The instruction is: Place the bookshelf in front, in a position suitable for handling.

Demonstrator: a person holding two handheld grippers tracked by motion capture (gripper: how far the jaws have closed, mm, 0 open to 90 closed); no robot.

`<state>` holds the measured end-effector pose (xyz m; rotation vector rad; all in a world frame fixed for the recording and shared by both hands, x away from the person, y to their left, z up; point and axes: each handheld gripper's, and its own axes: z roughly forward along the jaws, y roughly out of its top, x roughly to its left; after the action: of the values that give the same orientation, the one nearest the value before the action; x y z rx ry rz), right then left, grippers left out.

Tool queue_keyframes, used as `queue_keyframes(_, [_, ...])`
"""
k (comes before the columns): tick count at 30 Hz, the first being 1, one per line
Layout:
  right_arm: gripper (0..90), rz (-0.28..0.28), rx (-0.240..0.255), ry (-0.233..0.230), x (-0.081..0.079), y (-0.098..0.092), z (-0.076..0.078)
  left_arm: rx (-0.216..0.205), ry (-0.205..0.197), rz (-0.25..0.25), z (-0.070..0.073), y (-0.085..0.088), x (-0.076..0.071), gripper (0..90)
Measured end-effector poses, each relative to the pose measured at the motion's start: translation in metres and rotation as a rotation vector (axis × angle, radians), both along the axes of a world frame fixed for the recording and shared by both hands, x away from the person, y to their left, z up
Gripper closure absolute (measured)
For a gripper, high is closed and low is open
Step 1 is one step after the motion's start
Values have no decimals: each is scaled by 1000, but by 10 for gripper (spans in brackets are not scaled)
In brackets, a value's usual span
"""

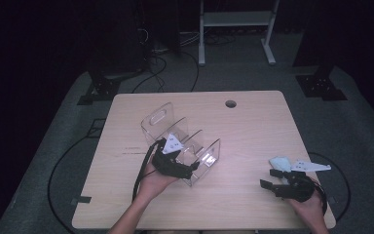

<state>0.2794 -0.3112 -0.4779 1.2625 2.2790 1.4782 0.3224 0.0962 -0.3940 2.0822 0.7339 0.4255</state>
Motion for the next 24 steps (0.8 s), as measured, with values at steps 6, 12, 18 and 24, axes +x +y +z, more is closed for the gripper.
queue_keyframes(6, [277,2,-1,-7,0,0,0,-11,2,-12,-2,-12,-6,57])
queue_keyframes(12, [277,6,-3,-10,0,0,0,-28,12,-40,-1,-16,-8,26])
queue_keyframes(18, [277,5,2,-1,-1,0,-1,-68,-3,-71,8,-9,-12,15])
queue_keyframes(24, [277,-2,10,-1,-1,-1,0,-72,-43,-83,18,5,-17,15])
